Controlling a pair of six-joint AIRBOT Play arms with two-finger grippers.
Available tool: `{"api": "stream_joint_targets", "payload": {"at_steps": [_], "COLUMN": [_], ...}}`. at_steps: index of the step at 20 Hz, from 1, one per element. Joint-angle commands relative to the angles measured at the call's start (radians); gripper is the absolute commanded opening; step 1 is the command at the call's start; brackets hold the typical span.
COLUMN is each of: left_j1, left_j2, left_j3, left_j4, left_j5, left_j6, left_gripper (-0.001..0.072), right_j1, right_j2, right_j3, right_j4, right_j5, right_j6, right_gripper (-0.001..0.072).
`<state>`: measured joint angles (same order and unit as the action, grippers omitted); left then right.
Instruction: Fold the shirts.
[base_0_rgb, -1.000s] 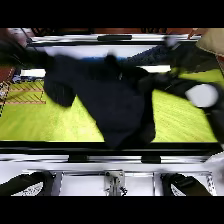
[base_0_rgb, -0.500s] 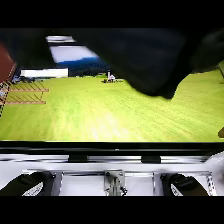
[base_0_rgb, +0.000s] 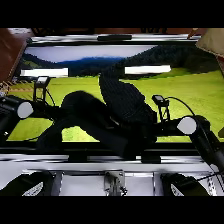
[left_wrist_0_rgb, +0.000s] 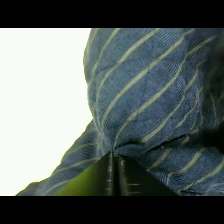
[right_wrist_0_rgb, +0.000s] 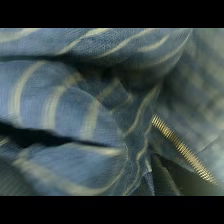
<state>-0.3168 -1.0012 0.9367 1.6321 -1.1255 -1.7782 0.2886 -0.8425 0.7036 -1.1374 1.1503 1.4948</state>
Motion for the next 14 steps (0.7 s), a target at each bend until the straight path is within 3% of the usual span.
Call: {"api": "stream_joint_targets", "payload": {"at_steps": [1, 6, 8, 9, 10, 12, 14], "left_j1": [0.0, -0.002, -0.006, -0.019, -0.042, -0.105, -0.178], "left_j2": [0.002, 0.004, 0.004, 0.002, 0.001, 0.008, 0.029], "left_j3": [-0.055, 0.21, 0.256, 0.254, 0.248, 0.216, 0.169], "left_j4": [0.017, -0.025, -0.178, -0.228, -0.238, -0.237, -0.237], "left_j5": [-0.026, -0.101, -0.111, -0.13, -0.167, -0.238, -0.23], "left_j6": [-0.029, 0.031, 0.066, 0.084, 0.086, 0.062, 0.017], "left_gripper": [0.072, 0.072, 0.072, 0.072, 0.072, 0.072, 0.072], "right_j1": [0.001, 0.001, 0.002, 0.002, 0.002, 0.002, 0.002], "right_j2": [0.003, 0.003, 0.002, 0.0, -0.006, -0.024, -0.041], "right_j3": [-0.025, 0.281, 0.317, 0.317, 0.316, 0.316, 0.316], "right_j4": [0.011, -0.184, -0.171, -0.156, -0.136, -0.09, -0.079], "right_j5": [0.016, -0.04, -0.076, -0.079, -0.076, -0.058, -0.038], "right_j6": [-0.041, -0.04, -0.026, -0.016, -0.013, -0.013, -0.013], "right_gripper": [0.0579, 0.0577, 0.0563, 0.0476, 0.0436, 0.0436, 0.0436]}}
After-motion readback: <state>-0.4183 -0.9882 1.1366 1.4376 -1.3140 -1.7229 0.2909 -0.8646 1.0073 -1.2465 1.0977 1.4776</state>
